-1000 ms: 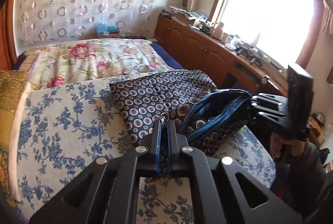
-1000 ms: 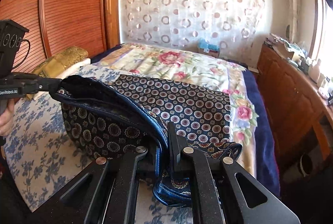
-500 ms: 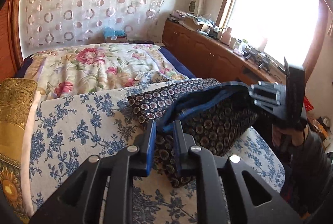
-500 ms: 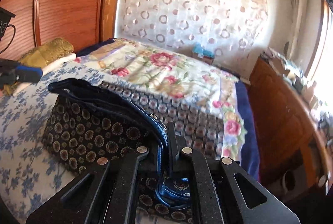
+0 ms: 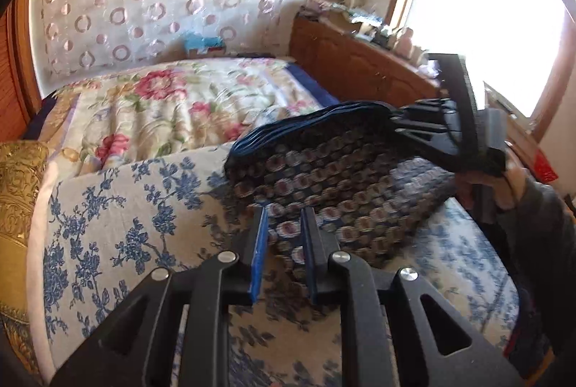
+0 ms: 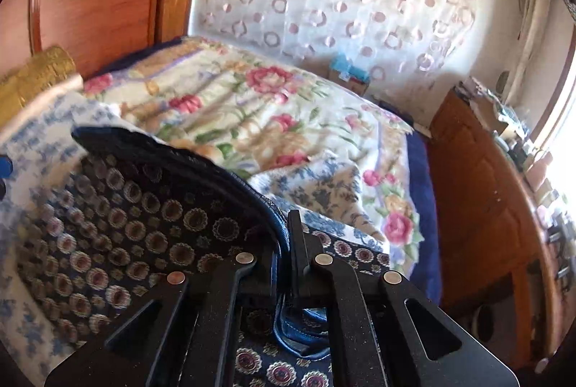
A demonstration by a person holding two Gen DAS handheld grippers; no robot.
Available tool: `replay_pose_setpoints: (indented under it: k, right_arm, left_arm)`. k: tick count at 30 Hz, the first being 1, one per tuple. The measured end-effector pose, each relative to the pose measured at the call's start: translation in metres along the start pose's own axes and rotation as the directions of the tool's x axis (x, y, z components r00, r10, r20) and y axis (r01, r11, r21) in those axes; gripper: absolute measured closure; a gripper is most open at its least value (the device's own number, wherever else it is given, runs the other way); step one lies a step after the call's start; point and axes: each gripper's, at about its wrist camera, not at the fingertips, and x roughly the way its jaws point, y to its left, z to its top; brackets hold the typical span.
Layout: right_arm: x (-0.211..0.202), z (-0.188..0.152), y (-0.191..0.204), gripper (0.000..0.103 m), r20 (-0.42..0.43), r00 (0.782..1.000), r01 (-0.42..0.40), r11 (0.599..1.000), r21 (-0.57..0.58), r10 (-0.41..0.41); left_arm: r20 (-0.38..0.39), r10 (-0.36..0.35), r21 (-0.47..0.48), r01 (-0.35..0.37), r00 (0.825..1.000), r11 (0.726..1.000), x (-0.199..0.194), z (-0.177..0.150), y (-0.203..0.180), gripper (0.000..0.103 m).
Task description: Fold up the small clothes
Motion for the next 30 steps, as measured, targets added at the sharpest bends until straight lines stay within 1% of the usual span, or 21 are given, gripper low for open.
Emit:
replay_pose_setpoints:
  k: [1, 3, 4, 5, 6, 7, 9, 10, 12, 15, 17, 20, 22, 24, 25, 27, 29, 30]
  right_arm:
    - [0.002, -0.001, 0.000, 0.101, -0.005, 1.000, 0.009, 1.000, -0.005, -0.009]
    - [0.001, -0.004, -0.002, 0.093, -0.009, 1.000, 0.027, 1.000, -0.001, -0.027]
    - [-0.003, -0.006, -0.006, 0.081, -0.005, 0.999, 0.054, 0.998, 0.015, -0.054]
    - [-0.008, -0.007, -0.010, 0.062, 0.004, 0.997, 0.072, 0.997, 0.035, -0.072]
    - [-0.011, -0.009, -0.015, 0.053, 0.012, 0.997, 0.076, 0.996, 0.055, -0.077]
    - [-0.015, -0.010, -0.020, 0.041, 0.019, 0.997, 0.075, 0.994, 0.074, -0.077]
    - [-0.027, -0.017, -0.032, 0.041, 0.034, 0.997, 0.072, 0.990, 0.123, -0.076]
    - [-0.032, -0.020, -0.034, 0.040, 0.036, 0.997, 0.066, 0.988, 0.137, -0.071]
    - [-0.042, -0.031, -0.041, 0.040, 0.040, 0.997, 0.057, 0.985, 0.164, -0.064]
    - [-0.045, -0.050, -0.048, 0.039, 0.009, 0.998, 0.052, 0.979, 0.196, -0.055]
    - [-0.044, -0.060, -0.049, 0.039, -0.011, 0.998, 0.062, 0.978, 0.200, -0.061]
    - [-0.040, -0.074, -0.053, 0.039, -0.037, 0.998, 0.056, 0.974, 0.221, -0.049]
    - [-0.039, -0.079, -0.054, 0.039, -0.040, 0.998, 0.054, 0.971, 0.233, -0.046]
    - [-0.036, -0.084, -0.057, 0.039, -0.045, 0.998, 0.046, 0.967, 0.250, -0.036]
    - [-0.034, -0.086, -0.059, 0.039, -0.049, 0.998, 0.037, 0.965, 0.261, -0.025]
    - [-0.028, -0.091, -0.065, 0.039, -0.055, 0.998, 0.010, 0.957, 0.290, 0.006]
    - [-0.022, -0.096, -0.068, 0.039, -0.062, 0.997, -0.018, 0.954, 0.300, 0.038]
    - [-0.020, -0.097, -0.070, 0.039, -0.067, 0.997, -0.024, 0.953, 0.303, 0.047]
  left_arm:
    - [-0.016, 0.001, -0.005, -0.001, 1.000, 1.000, 0.008, 0.001, 0.004, 0.087]
    - [-0.037, 0.010, -0.020, -0.011, 0.999, 1.000, 0.018, 0.002, 0.010, 0.087]
    - [-0.045, 0.006, -0.027, -0.008, 0.999, 1.000, 0.023, 0.002, 0.013, 0.087]
    - [-0.063, 0.003, -0.039, -0.005, 0.998, 0.999, 0.030, 0.004, 0.017, 0.087]
    - [-0.074, 0.003, -0.047, -0.006, 0.997, 0.999, 0.035, 0.004, 0.019, 0.087]
    - [-0.083, -0.005, -0.053, 0.000, 0.997, 0.999, 0.040, 0.005, 0.020, 0.087]
    - [-0.093, -0.008, -0.051, 0.003, 0.996, 0.999, 0.046, 0.006, 0.019, 0.087]
    - [-0.096, -0.016, -0.051, 0.011, 0.995, 0.999, 0.049, 0.007, 0.019, 0.087]
    - [-0.109, -0.009, -0.044, 0.005, 0.994, 0.999, 0.056, 0.008, 0.016, 0.087]
    - [-0.151, -0.009, -0.053, 0.001, 0.988, 0.999, 0.071, 0.008, 0.017, 0.086]
    - [-0.181, 0.006, -0.071, -0.019, 0.983, 0.997, 0.080, 0.008, 0.019, 0.086]
    - [-0.177, 0.030, -0.064, -0.042, 0.984, 0.997, 0.084, 0.008, 0.015, 0.086]
    - [-0.178, 0.048, -0.058, -0.059, 0.983, 0.997, 0.087, 0.011, 0.013, 0.086]
    - [-0.177, 0.051, -0.060, -0.062, 0.983, 0.996, 0.090, 0.013, 0.014, 0.085]
    - [-0.177, 0.026, -0.080, -0.041, 0.984, 0.996, 0.091, 0.015, 0.016, 0.086]
    - [-0.172, -0.067, -0.124, 0.046, 0.983, 0.991, 0.093, 0.016, 0.022, 0.086]
    - [-0.170, -0.096, -0.126, 0.075, 0.981, 0.989, 0.094, 0.016, 0.025, 0.098]
    - [-0.169, -0.109, -0.123, 0.089, 0.979, 0.988, 0.093, 0.016, 0.025, 0.101]
